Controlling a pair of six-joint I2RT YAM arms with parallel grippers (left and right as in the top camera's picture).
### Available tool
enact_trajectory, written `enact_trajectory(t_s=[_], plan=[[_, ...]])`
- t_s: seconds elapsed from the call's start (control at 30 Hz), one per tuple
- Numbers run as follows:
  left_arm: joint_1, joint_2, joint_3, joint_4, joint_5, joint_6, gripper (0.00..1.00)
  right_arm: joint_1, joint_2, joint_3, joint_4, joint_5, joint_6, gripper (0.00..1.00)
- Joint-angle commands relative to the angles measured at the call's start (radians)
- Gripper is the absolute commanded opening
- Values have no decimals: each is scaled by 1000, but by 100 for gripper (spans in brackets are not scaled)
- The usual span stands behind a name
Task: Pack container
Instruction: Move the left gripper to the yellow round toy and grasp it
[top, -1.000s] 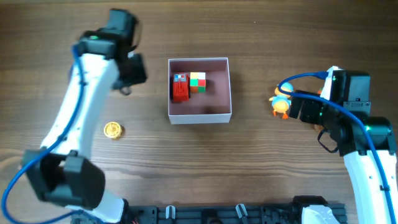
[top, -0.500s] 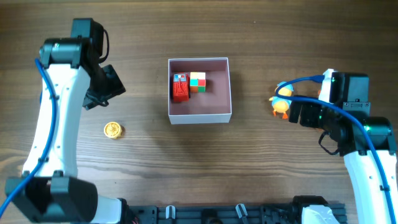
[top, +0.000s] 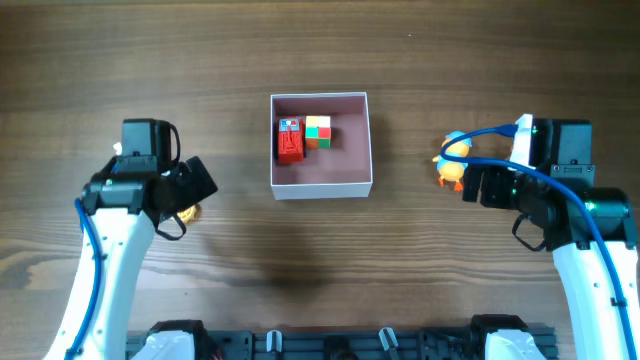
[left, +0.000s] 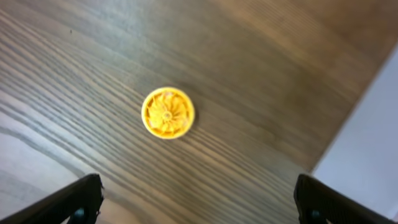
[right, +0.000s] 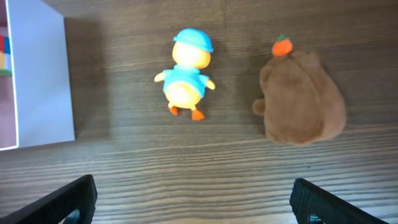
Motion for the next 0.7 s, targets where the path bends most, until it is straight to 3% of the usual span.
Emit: enact_trajectory(t_s=[0.0,0.2,0.67], plan=[[111,103,-31,18,-13,16,100,2,-2,19,-7,-47,-6,100],[256,265,-31,29,108,67,100,2,-2,19,-31,-47,-5,100],[165,410,-31,162,116,126,100,2,-2,19,-29,-73,-6,100]])
